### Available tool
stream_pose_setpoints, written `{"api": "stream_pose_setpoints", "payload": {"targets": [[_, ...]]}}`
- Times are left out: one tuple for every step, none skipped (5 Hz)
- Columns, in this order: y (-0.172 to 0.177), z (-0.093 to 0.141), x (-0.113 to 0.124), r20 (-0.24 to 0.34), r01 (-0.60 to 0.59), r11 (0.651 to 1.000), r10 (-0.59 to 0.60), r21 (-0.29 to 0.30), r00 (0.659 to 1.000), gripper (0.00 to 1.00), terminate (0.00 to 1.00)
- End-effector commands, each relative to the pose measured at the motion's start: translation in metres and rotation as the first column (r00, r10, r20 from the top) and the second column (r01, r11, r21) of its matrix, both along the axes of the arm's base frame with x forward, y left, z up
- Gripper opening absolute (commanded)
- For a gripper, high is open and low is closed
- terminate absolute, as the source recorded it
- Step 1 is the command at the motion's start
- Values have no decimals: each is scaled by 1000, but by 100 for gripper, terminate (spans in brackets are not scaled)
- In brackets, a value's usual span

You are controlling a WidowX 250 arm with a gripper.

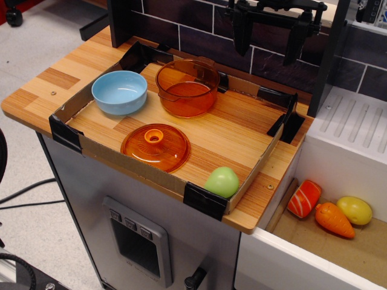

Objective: Put pear in bowl

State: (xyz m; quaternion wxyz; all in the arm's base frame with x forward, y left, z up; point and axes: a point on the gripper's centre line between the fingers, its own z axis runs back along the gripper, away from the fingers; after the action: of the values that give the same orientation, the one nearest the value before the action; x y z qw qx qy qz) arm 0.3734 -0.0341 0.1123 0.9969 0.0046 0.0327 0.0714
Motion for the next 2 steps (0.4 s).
{"api": "stream_pose_setpoints", "payload": {"targets": [[0, 0, 0, 0, 0, 1000, 0, 0, 1000, 100, 0], [5, 2, -18, 46, 98, 995, -97, -2, 994, 100, 0]]}}
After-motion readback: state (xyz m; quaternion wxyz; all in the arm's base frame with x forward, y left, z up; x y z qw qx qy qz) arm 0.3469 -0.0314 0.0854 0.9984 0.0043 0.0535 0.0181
